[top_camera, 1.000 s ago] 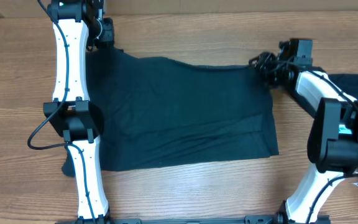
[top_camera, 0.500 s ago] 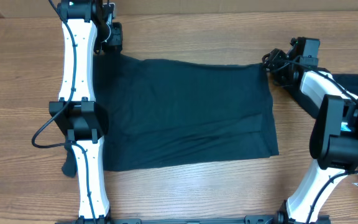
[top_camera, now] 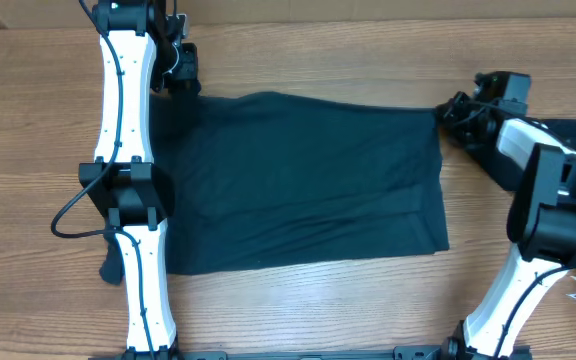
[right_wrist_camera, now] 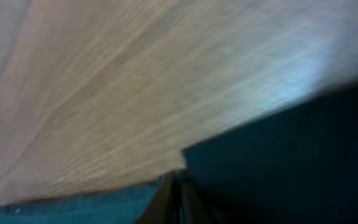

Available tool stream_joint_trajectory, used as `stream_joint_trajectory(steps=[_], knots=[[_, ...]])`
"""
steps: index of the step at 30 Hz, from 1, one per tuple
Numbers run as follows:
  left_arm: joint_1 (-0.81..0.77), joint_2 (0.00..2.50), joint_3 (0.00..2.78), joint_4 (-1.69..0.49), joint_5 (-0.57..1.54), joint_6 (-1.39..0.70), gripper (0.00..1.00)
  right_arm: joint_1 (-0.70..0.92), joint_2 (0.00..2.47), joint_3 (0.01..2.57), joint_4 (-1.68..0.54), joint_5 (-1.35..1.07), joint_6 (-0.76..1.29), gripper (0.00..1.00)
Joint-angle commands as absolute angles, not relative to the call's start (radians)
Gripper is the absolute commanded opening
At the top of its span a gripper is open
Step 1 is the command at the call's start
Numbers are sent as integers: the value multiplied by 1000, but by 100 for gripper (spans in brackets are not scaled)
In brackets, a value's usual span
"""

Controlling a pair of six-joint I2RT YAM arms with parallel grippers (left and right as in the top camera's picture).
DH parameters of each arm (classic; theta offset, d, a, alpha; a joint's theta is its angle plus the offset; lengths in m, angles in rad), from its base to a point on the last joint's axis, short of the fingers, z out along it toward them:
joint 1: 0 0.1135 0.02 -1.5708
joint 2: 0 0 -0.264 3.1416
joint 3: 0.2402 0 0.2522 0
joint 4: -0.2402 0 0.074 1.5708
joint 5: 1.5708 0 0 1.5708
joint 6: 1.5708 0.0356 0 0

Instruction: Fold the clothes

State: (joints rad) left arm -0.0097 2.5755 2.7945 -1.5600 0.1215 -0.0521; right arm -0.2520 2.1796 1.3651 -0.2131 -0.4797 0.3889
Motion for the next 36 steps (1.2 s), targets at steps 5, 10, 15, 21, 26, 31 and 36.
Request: stream_joint_trajectory(steps=[5,10,15,21,26,31,36], knots=[[4,2540,2909,-1690,120,-116,4,-269,2008,1378,-330,-699,237,4],[39,2461,2908,-1690,119,-52,4,-270,1948,1378,-476,-709,226,4],[25,2337,2714,-1690,27,-21,4,-268,1946,1378,-591,-765,151,4],[12,2289,2384,-1690,26,9,4,-268,1946,1378,-736,-813,-2,4],[19,2280,2205,-1690,25,8,4,-268,1889,1378,-919,-797,-125,4],[58,2190,1972,-1690,22,-7,4,-257,1872,1378,-1164,-632,-146,4],[139,2156,1852,-1687,22,-31,4,-255,1872,1375,-1295,-412,-14,4]])
